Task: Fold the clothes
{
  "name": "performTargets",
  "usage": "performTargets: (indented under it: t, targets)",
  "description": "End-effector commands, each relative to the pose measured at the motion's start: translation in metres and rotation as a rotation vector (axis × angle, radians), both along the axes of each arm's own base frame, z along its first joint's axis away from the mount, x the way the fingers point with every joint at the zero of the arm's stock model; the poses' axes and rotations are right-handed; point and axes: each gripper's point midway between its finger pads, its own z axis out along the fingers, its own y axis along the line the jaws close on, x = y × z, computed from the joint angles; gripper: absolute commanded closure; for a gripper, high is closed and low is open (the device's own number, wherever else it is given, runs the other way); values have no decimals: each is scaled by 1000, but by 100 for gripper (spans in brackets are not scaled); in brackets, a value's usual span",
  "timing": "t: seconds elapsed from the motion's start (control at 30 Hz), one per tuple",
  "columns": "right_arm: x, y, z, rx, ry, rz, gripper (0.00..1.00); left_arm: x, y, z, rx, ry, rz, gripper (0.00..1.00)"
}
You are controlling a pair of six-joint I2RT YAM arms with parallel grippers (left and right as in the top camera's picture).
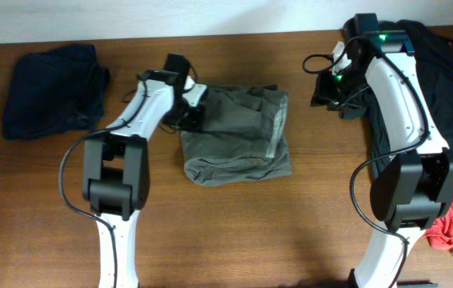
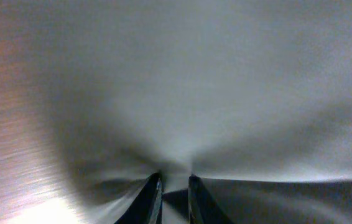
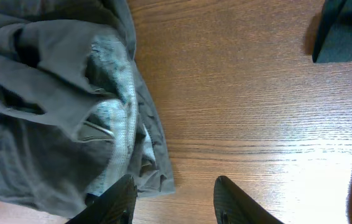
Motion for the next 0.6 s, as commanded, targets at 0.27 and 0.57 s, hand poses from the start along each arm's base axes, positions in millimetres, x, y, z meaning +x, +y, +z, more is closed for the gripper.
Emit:
performTargets:
  t: [0.27,0.57]
  targets:
    - [3,-2,13,-7,-37,6,54,37,152,-14,223,-74,220,86]
    - [2,4,9,27,-24,13,54,52,128,46,22,-99,167,89]
